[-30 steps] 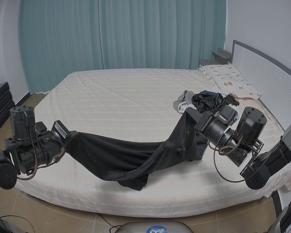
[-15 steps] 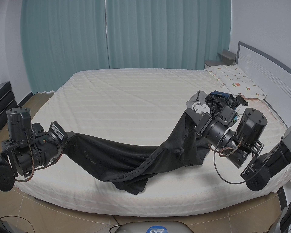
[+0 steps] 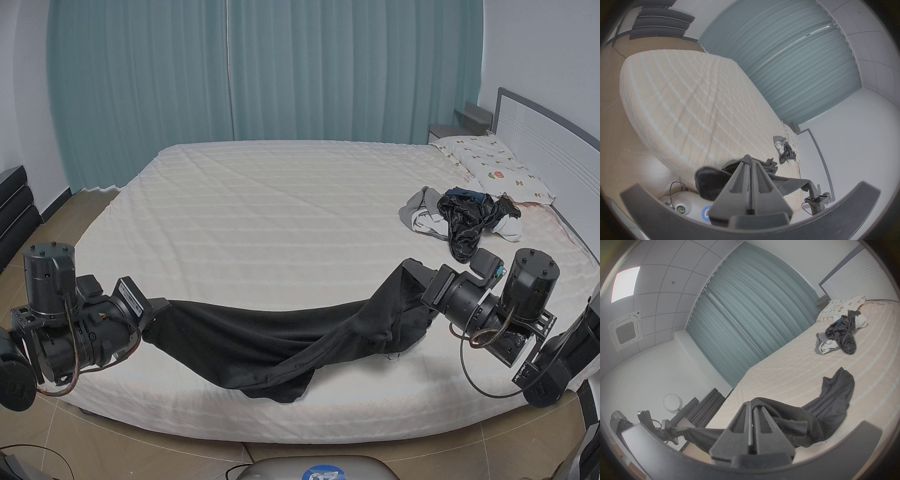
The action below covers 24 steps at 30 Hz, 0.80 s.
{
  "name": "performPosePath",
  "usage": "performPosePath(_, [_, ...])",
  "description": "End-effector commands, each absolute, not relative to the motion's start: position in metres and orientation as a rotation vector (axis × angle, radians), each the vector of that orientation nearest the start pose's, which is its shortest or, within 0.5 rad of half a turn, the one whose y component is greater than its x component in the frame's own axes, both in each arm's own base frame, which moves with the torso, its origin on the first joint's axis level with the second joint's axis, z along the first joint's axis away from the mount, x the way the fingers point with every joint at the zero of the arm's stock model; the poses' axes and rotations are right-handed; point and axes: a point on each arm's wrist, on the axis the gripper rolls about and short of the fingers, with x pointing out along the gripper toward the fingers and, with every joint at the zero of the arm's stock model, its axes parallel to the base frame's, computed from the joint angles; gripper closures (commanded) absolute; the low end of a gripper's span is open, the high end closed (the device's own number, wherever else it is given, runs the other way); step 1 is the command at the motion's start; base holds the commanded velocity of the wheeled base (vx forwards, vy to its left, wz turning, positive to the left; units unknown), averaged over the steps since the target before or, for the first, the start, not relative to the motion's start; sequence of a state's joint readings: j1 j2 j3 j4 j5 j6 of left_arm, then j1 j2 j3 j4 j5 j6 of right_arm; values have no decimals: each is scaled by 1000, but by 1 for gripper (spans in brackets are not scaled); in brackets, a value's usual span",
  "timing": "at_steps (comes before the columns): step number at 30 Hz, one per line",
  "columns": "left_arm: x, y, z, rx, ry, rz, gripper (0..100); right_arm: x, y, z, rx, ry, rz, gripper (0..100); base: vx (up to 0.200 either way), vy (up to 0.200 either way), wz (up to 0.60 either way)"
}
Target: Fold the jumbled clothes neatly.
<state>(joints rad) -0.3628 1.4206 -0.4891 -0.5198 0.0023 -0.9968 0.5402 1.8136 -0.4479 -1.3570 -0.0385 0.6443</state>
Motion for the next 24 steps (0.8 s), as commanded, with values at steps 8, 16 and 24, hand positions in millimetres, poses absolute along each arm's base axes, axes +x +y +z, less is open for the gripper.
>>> performPosePath(8, [176, -85, 197, -895, 528, -231, 100, 168, 126, 197, 679, 13, 638, 100, -175, 0, 0])
performPosePath(16, [188, -80, 260, -955, 329, -290, 100, 172, 95, 312, 750, -293, 597, 100, 0, 0, 0])
performPosePath(24, [233, -73, 291, -974, 259, -213, 100, 232, 89, 369, 731, -374, 476, 100, 0, 0, 0])
